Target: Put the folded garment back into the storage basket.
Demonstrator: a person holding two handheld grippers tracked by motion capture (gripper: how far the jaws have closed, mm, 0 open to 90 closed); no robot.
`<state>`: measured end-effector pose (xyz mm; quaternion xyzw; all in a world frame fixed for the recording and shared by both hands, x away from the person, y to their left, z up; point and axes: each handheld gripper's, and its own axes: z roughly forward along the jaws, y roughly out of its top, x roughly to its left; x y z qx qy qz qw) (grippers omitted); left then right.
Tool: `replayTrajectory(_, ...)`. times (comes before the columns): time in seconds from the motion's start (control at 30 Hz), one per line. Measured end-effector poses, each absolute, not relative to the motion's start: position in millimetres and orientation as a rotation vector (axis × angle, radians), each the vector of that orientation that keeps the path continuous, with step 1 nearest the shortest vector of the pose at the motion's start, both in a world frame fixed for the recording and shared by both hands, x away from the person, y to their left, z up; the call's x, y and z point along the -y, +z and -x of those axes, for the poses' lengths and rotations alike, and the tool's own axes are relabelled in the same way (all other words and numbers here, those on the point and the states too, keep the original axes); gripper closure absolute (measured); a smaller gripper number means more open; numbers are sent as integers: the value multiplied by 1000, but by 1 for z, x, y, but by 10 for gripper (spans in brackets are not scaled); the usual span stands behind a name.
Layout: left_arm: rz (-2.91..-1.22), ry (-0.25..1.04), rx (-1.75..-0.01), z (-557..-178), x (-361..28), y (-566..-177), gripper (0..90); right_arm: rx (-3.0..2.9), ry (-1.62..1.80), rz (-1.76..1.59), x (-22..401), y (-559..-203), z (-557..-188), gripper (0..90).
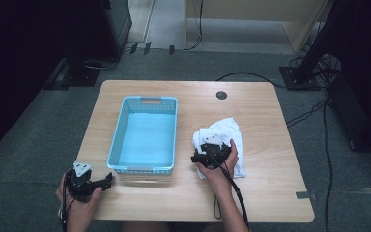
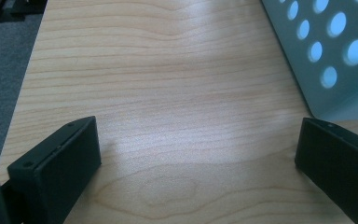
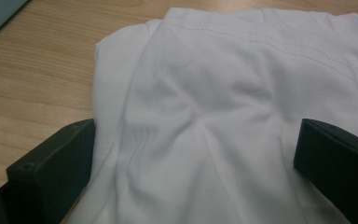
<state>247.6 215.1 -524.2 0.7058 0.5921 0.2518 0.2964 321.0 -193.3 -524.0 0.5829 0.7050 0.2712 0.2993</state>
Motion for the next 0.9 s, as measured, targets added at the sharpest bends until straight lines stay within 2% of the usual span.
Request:
replayTrajectory(0.23, -1877, 669, -1575, -248, -215, -524, 0, -1843, 607, -1500, 195, -521, -316, 0)
replayTrajectory(0.9, -1878, 670, -1573, -248, -215, -524, 0, -1743, 751, -1740, 235, -528, -317, 1)
